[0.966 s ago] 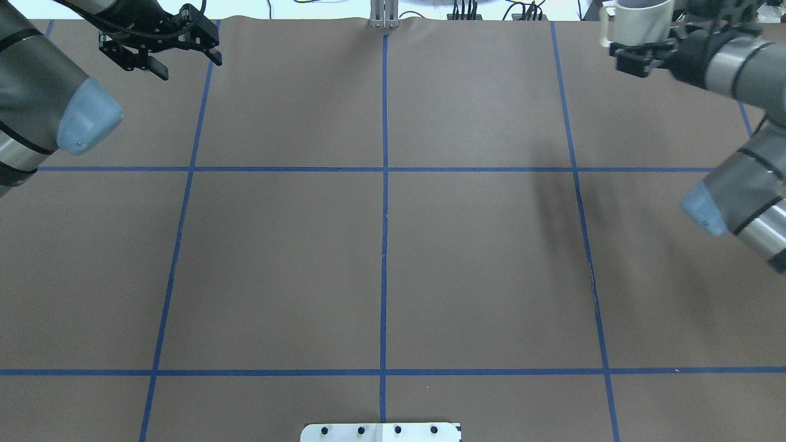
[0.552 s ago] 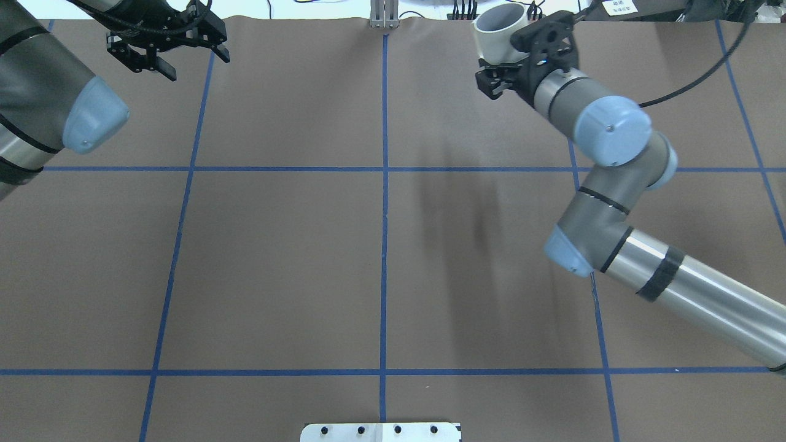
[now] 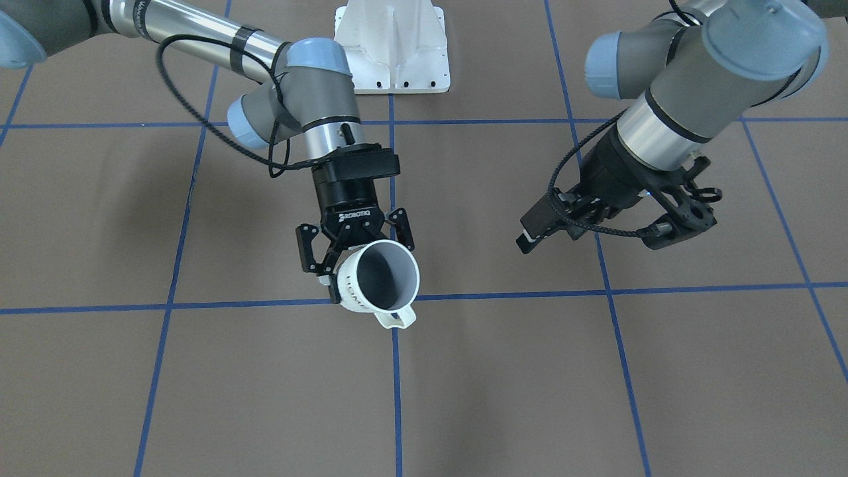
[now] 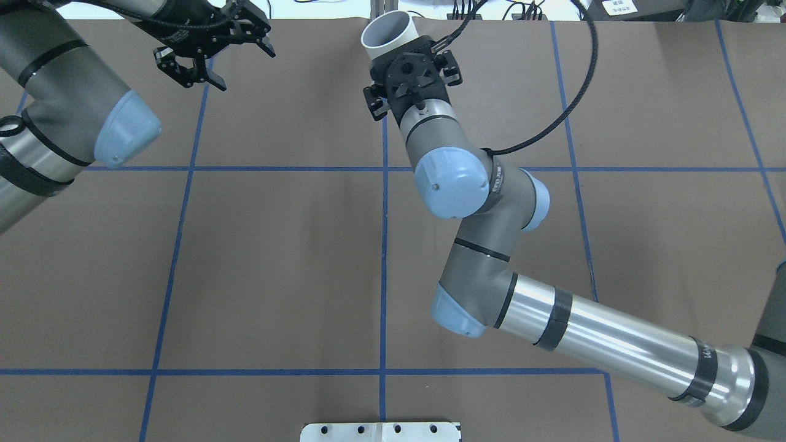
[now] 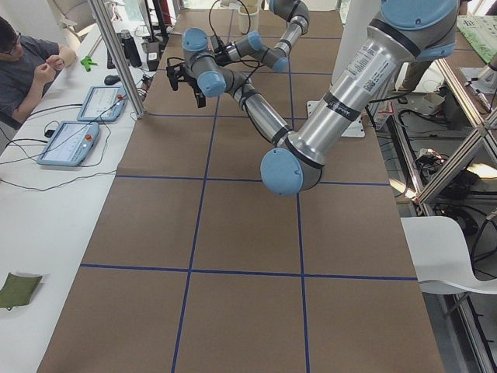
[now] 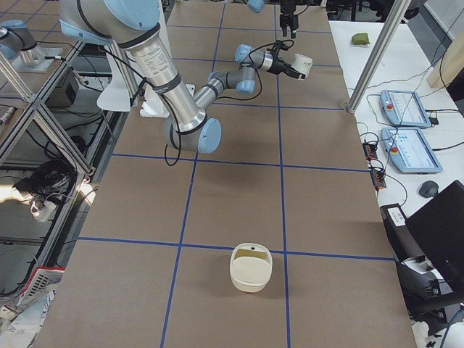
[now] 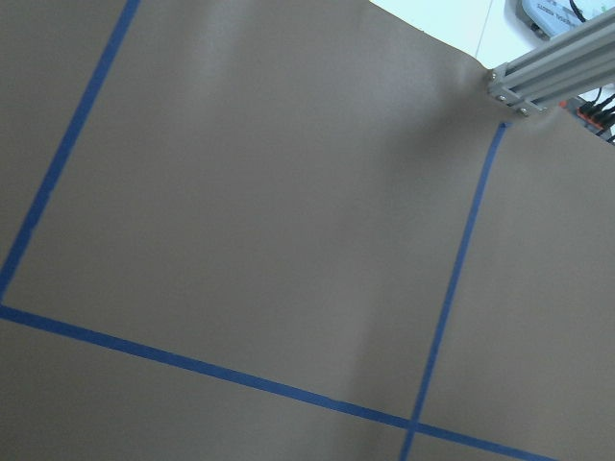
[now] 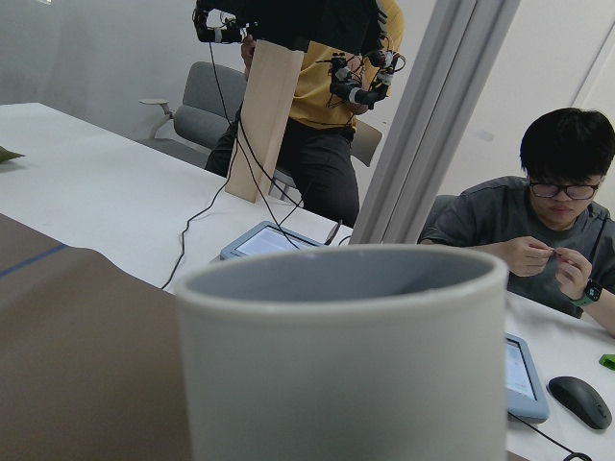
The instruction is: Left arm hands cup to right arm to dump lemon
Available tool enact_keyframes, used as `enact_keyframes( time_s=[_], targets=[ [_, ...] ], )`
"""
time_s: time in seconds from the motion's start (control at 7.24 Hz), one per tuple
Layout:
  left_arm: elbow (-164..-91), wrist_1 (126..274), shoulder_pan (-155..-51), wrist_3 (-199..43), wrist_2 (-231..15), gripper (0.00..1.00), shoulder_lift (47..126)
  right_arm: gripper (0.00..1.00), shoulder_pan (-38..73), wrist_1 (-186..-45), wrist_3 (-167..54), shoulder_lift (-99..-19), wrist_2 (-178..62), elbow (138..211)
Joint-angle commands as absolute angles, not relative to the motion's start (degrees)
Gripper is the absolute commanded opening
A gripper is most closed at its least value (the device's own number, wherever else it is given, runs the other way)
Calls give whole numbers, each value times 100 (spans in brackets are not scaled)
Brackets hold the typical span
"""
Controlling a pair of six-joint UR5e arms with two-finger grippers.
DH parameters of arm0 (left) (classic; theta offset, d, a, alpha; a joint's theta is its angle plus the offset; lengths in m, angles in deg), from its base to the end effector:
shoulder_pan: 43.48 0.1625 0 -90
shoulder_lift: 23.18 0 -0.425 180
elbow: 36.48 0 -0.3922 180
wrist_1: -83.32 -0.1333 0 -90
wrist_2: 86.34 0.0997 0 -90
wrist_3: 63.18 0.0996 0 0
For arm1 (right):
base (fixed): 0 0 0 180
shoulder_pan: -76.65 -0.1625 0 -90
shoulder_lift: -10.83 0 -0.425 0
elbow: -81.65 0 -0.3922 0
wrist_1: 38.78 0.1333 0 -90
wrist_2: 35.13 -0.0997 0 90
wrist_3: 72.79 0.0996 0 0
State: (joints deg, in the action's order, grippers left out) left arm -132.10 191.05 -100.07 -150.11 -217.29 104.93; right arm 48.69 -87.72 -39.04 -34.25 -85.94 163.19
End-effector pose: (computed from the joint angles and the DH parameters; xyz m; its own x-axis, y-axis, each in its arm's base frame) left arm 0.3063 -0.5879 0.1741 0.2795 -0.3502 -0.8940 0.2989 0.9166 -0.2656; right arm -0.5373 -0.5074 0.1497 0.8613 -0.2724 0.4289 -0.3459 0.3039 0.8877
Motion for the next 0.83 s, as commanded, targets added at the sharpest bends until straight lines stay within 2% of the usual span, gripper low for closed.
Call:
enact_keyframes(
  time_s=[0.0,0.69],
  targets=[
    [-13386,19318,-9903,-15432,-22288,100,10505,30,5351,-9054,-3974,-3232,-7919,16277],
    [-13317,19318,-9991,-15371,-22468,99,10496,30,5888,-9160,-3992,-3232,-6786,16286]
  ],
)
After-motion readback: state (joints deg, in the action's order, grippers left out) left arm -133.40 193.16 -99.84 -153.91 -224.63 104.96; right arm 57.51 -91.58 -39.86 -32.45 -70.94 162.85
